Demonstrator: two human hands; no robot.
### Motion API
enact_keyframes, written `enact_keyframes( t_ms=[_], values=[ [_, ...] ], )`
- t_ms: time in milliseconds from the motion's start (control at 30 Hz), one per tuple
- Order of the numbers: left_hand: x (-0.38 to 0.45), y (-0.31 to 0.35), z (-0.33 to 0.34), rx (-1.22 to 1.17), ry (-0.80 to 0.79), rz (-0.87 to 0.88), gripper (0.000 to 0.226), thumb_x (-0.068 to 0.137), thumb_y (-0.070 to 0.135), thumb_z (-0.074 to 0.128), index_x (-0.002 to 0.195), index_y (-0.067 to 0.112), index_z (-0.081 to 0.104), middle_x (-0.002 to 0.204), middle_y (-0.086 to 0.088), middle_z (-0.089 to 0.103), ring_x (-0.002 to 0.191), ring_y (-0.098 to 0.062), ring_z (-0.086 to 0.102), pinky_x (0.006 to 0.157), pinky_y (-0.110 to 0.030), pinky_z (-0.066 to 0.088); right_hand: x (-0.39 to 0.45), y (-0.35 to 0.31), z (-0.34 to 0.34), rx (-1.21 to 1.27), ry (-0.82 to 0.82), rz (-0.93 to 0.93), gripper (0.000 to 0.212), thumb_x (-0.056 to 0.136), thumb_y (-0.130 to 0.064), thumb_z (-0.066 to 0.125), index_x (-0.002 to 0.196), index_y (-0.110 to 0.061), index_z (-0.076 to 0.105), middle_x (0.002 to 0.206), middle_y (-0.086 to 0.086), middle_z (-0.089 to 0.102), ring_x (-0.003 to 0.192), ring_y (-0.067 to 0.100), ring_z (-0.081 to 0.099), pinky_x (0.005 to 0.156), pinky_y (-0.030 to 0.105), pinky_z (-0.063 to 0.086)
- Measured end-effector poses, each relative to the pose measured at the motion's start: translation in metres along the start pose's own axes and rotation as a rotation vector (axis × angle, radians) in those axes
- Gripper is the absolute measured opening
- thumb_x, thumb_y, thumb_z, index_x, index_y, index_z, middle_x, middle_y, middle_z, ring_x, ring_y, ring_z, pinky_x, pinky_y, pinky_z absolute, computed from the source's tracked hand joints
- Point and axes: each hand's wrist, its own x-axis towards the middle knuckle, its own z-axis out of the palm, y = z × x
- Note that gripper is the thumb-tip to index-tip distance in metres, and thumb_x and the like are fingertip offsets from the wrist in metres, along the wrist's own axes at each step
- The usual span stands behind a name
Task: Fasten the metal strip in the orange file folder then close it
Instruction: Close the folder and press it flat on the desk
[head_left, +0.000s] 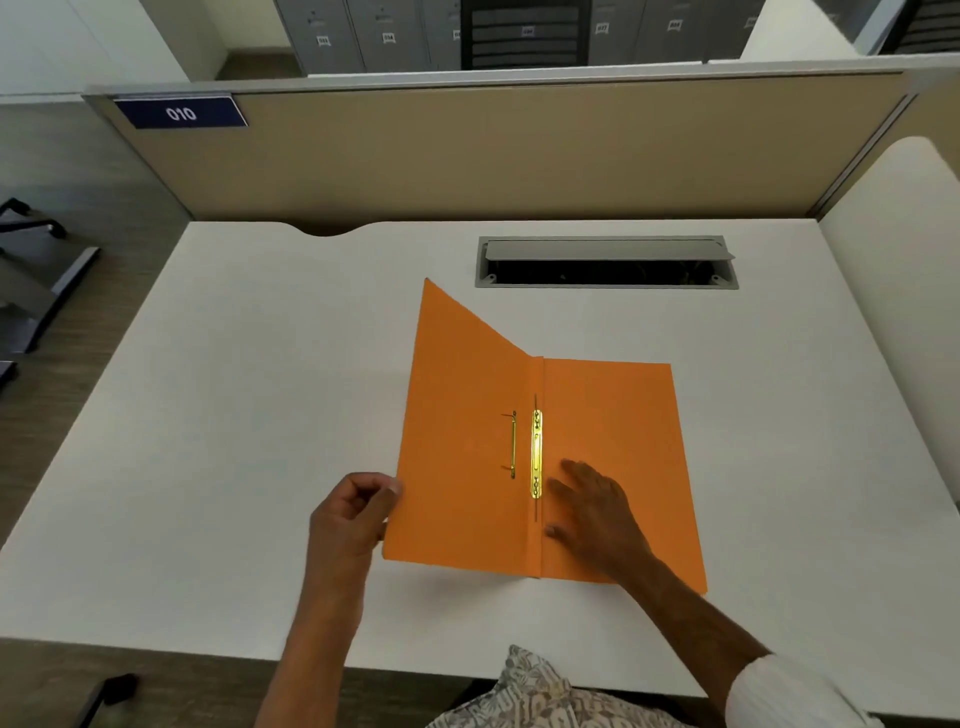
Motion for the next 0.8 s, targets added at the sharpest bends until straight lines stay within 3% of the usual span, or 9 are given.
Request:
enact_keyframes(
  t_ms=[67, 233, 467, 533, 633, 700, 800],
  values=[
    [-0.007, 0.005, 0.019, -0.046, -0.086, 0.010, 0.003, 0.086, 0.017, 0.073, 0.085, 0.017, 0.070, 0.080, 0.002, 0.071, 0.069, -0.013, 0.065, 0.055, -0.025, 0.052, -0.011, 0.014, -0.002, -0.010, 0.014, 0.065, 0.068, 0.088, -0.056, 0.057, 0.145, -0.025, 0.038, 0.161, 0.005, 0.023, 0.147, 0.027, 0.020, 0.117, 0.053, 0.021],
    [-0.019, 0.010, 0.064, -0.065, -0.244, 0.011, 0.028, 0.072, 0.041, 0.076, 0.088, 0.019, 0.071, 0.084, -0.001, 0.072, 0.074, -0.014, 0.067, 0.064, -0.025, 0.055, -0.046, 0.048, -0.007, 0.029, 0.091, 0.190, 0.064, 0.085, -0.043, 0.069, 0.139, -0.017, 0.048, 0.156, 0.011, 0.034, 0.143, 0.032, 0.031, 0.113, 0.057, 0.028],
    [-0.034, 0.008, 0.121, -0.047, -0.353, 0.081, 0.029, 0.071, 0.041, 0.077, 0.089, 0.019, 0.071, 0.078, 0.001, 0.070, 0.069, -0.010, 0.064, 0.063, -0.022, 0.054, -0.080, 0.088, -0.011, 0.095, 0.184, 0.298, 0.059, 0.079, -0.034, 0.078, 0.130, -0.009, 0.058, 0.148, 0.018, 0.045, 0.132, 0.039, 0.047, 0.104, 0.055, 0.042],
    [-0.036, 0.006, 0.138, -0.027, -0.365, 0.099, 0.030, 0.072, 0.041, 0.078, 0.092, 0.020, 0.071, 0.082, -0.005, 0.069, 0.074, -0.014, 0.064, 0.064, -0.026, 0.056, -0.086, 0.094, -0.012, 0.103, 0.187, 0.324, 0.058, 0.078, -0.032, 0.079, 0.128, -0.008, 0.060, 0.145, 0.019, 0.048, 0.129, 0.040, 0.050, 0.102, 0.055, 0.045],
    [-0.040, 0.000, 0.164, 0.058, -0.362, 0.197, 0.034, 0.074, 0.043, 0.076, 0.102, 0.027, 0.068, 0.098, 0.009, 0.070, 0.090, -0.009, 0.066, 0.073, -0.030, 0.058, -0.095, 0.102, -0.013, 0.103, 0.176, 0.348, 0.063, 0.077, -0.032, 0.080, 0.130, -0.006, 0.057, 0.144, 0.023, 0.048, 0.126, 0.044, 0.051, 0.099, 0.059, 0.047],
    [-0.043, -0.005, 0.183, 0.155, -0.375, 0.277, 0.039, 0.078, 0.046, 0.073, 0.114, 0.033, 0.061, 0.117, 0.014, 0.065, 0.110, -0.009, 0.062, 0.086, -0.033, 0.056, -0.102, 0.107, -0.017, 0.098, 0.161, 0.377, 0.070, 0.083, -0.046, 0.069, 0.138, -0.006, 0.049, 0.149, 0.023, 0.041, 0.132, 0.043, 0.044, 0.104, 0.059, 0.042],
    [-0.047, -0.016, 0.212, 0.276, -0.406, 0.354, 0.050, 0.085, 0.044, 0.069, 0.131, 0.037, 0.050, 0.138, 0.022, 0.049, 0.131, -0.003, 0.046, 0.105, -0.032, 0.044, -0.111, 0.117, -0.020, 0.113, 0.144, 0.385, 0.100, 0.080, -0.082, 0.016, 0.144, -0.009, 0.040, 0.155, 0.018, 0.033, 0.140, 0.040, 0.035, 0.112, 0.056, 0.033]
  ],
)
